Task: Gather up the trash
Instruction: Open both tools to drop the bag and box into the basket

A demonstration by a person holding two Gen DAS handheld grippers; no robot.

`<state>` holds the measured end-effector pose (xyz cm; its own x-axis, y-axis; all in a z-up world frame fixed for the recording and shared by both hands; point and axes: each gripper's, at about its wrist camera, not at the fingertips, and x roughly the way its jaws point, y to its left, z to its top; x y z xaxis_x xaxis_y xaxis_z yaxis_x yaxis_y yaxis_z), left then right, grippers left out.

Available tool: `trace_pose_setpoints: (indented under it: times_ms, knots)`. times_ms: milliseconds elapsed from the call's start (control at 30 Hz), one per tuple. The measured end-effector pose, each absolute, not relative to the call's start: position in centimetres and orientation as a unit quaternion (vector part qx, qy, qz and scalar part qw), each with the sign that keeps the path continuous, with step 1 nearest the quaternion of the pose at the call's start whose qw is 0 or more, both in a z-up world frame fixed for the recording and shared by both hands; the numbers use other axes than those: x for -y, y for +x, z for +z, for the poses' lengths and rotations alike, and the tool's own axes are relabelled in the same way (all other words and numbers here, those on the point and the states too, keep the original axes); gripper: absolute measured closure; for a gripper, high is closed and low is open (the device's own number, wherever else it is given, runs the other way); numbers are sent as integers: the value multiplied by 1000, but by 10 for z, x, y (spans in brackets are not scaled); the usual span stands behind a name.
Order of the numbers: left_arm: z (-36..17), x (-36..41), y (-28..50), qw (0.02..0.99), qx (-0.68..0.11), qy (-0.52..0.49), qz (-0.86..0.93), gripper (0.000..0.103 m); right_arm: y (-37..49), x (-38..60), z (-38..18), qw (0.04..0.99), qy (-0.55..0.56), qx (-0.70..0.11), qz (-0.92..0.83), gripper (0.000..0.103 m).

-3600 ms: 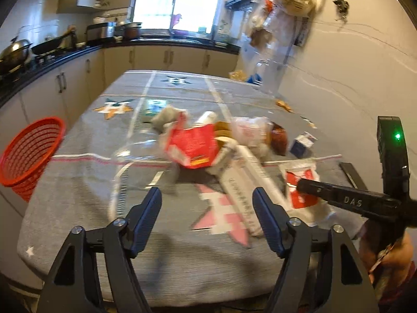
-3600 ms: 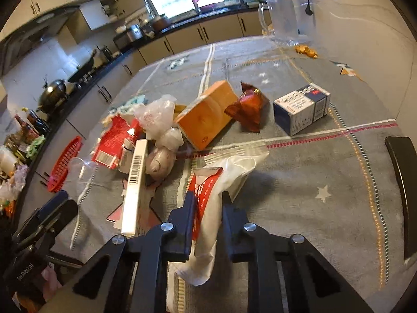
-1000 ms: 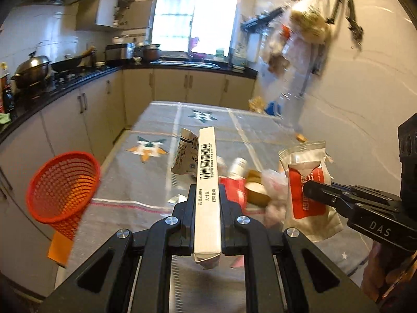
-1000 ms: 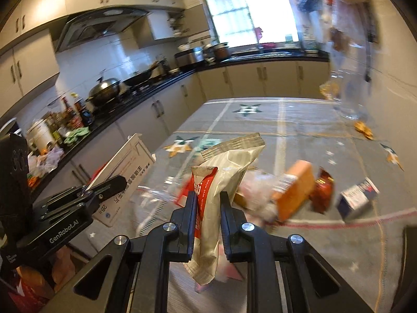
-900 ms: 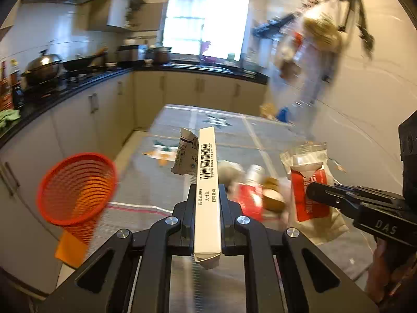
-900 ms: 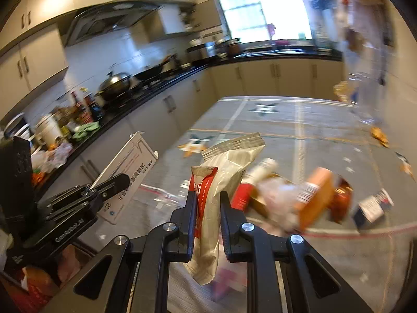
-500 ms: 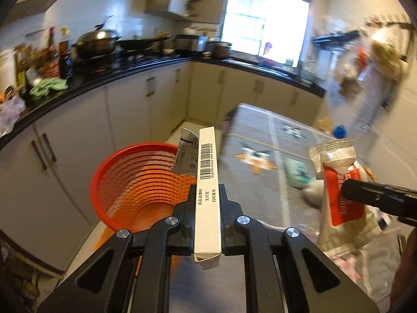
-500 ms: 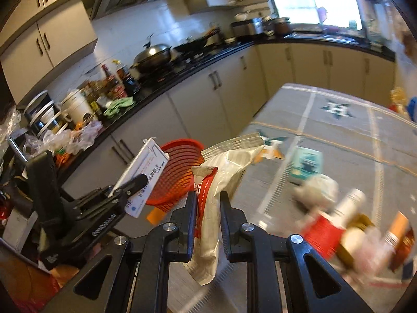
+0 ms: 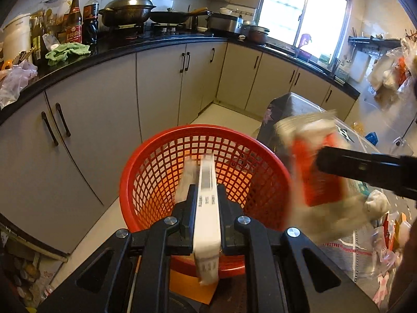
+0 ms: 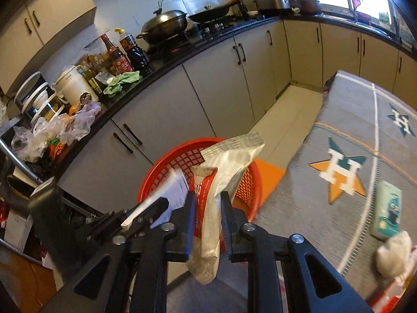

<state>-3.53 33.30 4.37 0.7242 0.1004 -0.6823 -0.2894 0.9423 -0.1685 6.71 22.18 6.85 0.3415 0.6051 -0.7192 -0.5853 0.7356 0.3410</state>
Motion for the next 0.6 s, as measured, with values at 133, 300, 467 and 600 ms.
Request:
trace_pose_setpoints:
  times_ms: [133, 300, 467, 600]
  knots:
    - [46, -333, -40, 920, -348, -140, 109, 53, 66, -224, 66, 826, 12, -438, 355, 54]
    - [57, -318, -49, 928, -335, -131, 95, 52, 48, -184, 75, 838, 31, -421, 344, 54]
    - [70, -277, -60, 936, -331, -110, 55, 50, 14, -115, 91, 859, 61, -394, 321, 54]
    - [79, -231, -67, 940, -330, -85, 13, 45, -10, -51, 106, 886, 81, -361, 278, 53]
